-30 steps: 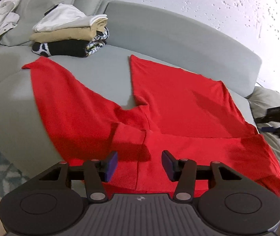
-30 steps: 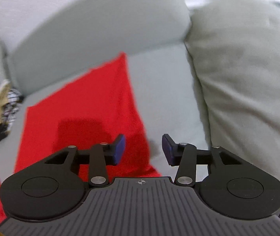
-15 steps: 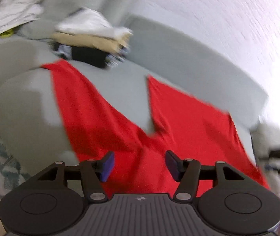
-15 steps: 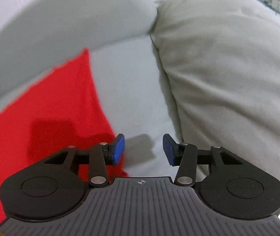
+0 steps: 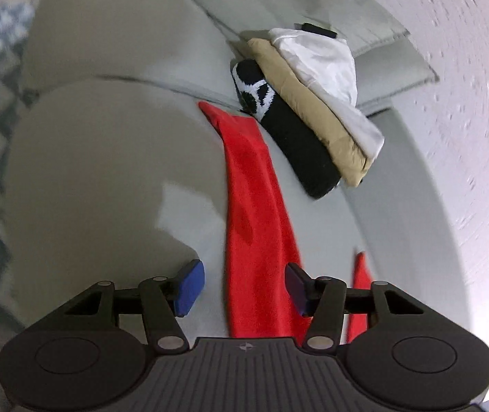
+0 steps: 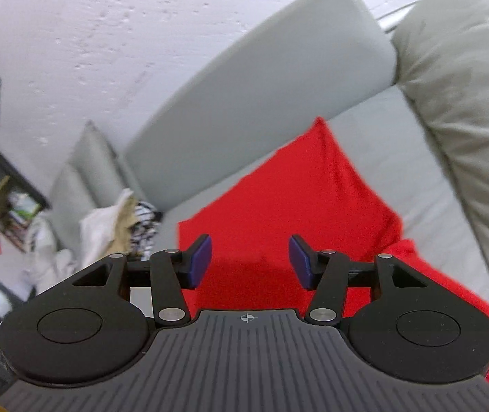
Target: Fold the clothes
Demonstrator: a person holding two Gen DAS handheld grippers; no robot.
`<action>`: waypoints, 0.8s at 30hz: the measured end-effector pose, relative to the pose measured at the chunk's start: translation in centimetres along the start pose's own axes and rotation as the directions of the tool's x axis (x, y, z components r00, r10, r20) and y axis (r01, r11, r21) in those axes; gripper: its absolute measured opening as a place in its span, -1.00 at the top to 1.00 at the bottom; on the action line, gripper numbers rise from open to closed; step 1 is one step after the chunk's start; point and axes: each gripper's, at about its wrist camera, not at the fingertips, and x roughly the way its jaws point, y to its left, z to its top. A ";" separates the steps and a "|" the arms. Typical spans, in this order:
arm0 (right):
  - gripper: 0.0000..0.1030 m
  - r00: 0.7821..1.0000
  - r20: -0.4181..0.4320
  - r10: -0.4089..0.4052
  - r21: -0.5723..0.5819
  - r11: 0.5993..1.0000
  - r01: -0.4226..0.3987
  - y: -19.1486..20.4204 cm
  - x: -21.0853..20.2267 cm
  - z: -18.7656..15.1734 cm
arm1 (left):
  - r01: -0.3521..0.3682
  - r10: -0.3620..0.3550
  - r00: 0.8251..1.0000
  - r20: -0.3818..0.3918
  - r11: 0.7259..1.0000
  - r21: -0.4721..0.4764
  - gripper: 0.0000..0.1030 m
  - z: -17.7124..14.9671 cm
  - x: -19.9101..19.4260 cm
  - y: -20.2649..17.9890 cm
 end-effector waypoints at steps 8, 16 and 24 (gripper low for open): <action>-0.09 0.999 0.023 0.028 -0.021 0.999 -0.027 -0.3 0.0 -0.2 | 0.107 -0.106 0.994 0.014 0.988 -0.111 0.18 4.2 4.3 0.8; -0.10 0.995 0.073 0.070 0.007 0.997 -0.071 -1.6 -1.2 0.5 | 0.074 -0.074 0.997 0.008 0.967 -0.245 0.69 7.0 8.1 2.4; -0.09 0.981 0.145 0.129 0.051 0.989 -0.138 -1.7 -2.2 1.1 | 0.014 -0.019 0.996 0.088 0.999 0.051 0.98 7.4 4.6 -3.5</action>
